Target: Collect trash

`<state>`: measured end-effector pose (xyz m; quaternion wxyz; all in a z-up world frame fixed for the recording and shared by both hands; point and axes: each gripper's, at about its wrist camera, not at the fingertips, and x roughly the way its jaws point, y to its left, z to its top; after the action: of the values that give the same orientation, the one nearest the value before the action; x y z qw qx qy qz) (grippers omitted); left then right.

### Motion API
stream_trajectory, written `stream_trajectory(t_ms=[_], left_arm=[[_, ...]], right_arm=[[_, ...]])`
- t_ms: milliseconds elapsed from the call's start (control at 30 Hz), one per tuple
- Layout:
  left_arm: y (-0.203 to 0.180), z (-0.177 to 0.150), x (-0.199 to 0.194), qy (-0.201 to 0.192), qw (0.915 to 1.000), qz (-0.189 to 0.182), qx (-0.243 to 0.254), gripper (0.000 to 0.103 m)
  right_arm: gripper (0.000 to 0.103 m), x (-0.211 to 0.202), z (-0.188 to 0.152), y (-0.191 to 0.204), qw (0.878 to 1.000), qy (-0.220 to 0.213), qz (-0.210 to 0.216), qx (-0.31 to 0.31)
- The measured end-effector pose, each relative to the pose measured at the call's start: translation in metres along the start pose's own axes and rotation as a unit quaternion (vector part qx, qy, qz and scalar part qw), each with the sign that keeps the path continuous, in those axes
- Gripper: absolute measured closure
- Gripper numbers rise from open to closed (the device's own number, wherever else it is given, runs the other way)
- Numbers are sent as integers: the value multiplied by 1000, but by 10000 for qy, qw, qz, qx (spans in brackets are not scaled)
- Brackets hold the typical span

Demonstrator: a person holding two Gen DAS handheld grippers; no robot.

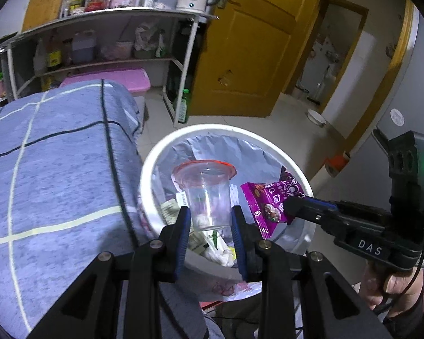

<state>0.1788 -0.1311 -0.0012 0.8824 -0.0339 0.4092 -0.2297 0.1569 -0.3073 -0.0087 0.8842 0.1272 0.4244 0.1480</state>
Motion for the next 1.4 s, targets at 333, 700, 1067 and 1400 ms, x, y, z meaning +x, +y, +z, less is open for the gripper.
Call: stream_trajectory(t_ms=[333,700,1067,1400], left_arm=[[0,-3,16,225,9997,-86,-37,71],[0,-9,-5,36,10000,-23,-58,65],[-4,-36,-50,-295,9991,301,-56,63],[-8,-65,-94,-653,9960,606,-94,58]], right_arm=[[78,8,-1,-14,9998,135,-130,111],[70,-6,-5,-2,9998,-26,-190,-27],[67,-43,-23,33,9988,-368,-52,-304],[66,-66,-49,65,9969,-460,128,-626]])
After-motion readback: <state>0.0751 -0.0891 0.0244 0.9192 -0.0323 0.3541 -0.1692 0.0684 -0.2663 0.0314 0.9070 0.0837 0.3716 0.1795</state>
